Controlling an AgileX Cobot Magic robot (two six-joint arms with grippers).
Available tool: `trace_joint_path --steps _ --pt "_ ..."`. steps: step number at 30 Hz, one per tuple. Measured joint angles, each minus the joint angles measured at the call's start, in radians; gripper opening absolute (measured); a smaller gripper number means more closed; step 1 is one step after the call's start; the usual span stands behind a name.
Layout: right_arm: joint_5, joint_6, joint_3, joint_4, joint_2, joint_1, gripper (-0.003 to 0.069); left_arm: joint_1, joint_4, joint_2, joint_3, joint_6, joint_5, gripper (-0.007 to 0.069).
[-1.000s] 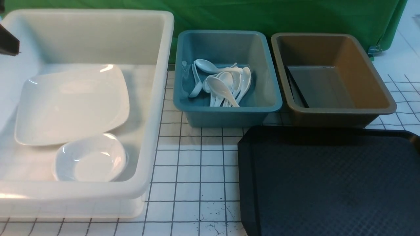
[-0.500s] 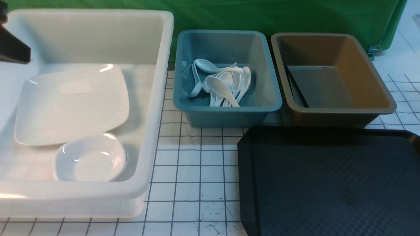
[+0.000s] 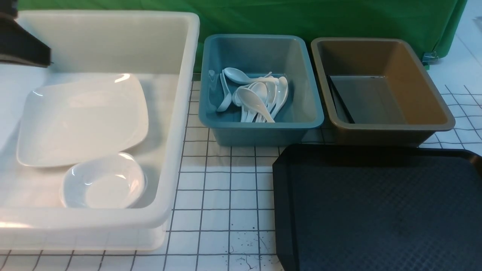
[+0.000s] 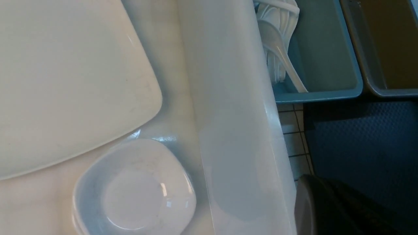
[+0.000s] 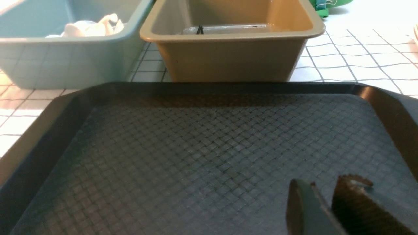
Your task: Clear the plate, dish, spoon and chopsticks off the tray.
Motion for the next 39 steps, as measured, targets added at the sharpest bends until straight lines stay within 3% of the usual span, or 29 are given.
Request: trace_joint_path --steps 7,13,22,26,36,39 --pt "0.001 0.001 0.000 0.000 0.000 0.000 0.0200 -0.179 0.141 -0.174 0.124 0.007 0.001 0.0004" --pt "0.001 0.001 0.000 0.000 0.000 0.000 0.0208 -0.207 0.124 -0.426 0.321 0.007 -0.028 0.0004" --pt "0.001 0.002 0.000 -0.001 0.000 0.000 0.0225 -0.207 -0.053 -0.940 0.834 0.007 -0.615 0.0004" --pt "0.001 0.003 0.000 -0.001 0.000 0.000 0.0235 -0.207 -0.097 -1.048 0.950 0.007 -0.723 0.0004" --pt "0.001 0.003 0.000 -0.001 0.000 0.000 0.0239 -0.207 0.202 -1.110 1.107 0.017 -0.796 0.0004" --pt "0.001 0.003 0.000 -0.001 0.000 0.000 0.0239 -0.207 0.224 -1.110 1.118 0.019 -0.843 0.0004"
